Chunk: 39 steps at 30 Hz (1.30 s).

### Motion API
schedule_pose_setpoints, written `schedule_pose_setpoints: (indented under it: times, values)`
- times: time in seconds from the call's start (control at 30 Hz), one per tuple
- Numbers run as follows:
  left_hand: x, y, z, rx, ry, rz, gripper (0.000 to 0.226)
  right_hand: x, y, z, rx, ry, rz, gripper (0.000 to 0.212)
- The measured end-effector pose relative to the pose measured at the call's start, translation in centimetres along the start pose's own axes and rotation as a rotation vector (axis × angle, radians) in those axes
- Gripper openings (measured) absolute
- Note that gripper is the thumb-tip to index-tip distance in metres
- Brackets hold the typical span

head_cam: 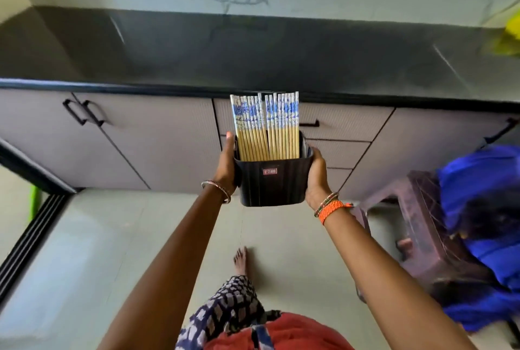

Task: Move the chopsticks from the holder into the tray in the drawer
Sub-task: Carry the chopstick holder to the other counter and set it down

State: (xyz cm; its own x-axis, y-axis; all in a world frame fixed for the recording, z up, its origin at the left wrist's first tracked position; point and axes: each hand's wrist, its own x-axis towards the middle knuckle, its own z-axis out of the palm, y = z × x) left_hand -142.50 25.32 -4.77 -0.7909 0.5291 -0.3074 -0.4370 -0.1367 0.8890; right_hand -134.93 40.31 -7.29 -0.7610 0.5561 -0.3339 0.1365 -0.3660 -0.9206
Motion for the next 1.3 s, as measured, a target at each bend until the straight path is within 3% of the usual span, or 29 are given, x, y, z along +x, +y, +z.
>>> schedule_pose_setpoints:
  times: [0.1, 0.23, 0.33, 0.63, 0.7, 0.83, 1.1, 1.2, 1.3]
  values:
    - [5.8, 3.8, 0.5, 0.012, 0.022, 0.101, 0.053, 6.7, -2.5, 2.2, 0.025, 0.076, 0.027, 0.081]
    - [13.6, 8.3, 0.9, -0.021, 0.006, 0.122, 0.026, 14.4, -7.0, 4.6, 0.082, 0.067, -0.001, 0.059]
    - [18.7, 11.2, 1.7, -0.02, -0.004, 0.133, 0.024, 19.2, -10.5, 5.6, 0.115, 0.095, -0.019, 0.06]
    - [33.0, 17.1, 4.8, -0.02, 0.018, 0.113, 0.022, 32.8, -17.0, 6.8, 0.224, 0.091, -0.089, 0.088]
    - [35.8, 17.2, 5.4, 0.022, 0.016, 0.159, 0.019, 35.4, -17.7, 6.6, 0.219, 0.087, -0.074, 0.082]
    - [40.6, 16.9, 6.2, 0.024, 0.049, 0.177, 0.025, 39.4, -18.8, 6.1, 0.247, 0.036, -0.052, 0.045]
    - [45.8, 17.1, 7.1, -0.034, 0.155, 0.175, 0.018, 45.7, -19.1, 6.3, 0.21, 0.041, -0.052, 0.067]
    - [46.5, 17.3, 7.0, -0.054, 0.147, 0.164, 0.019, 45.9, -19.6, 6.6, 0.218, 0.012, -0.086, 0.034]
    - [47.1, 17.4, 7.2, -0.077, 0.145, 0.166, 0.02, 46.1, -20.0, 6.8, 0.244, -0.006, -0.147, 0.028]
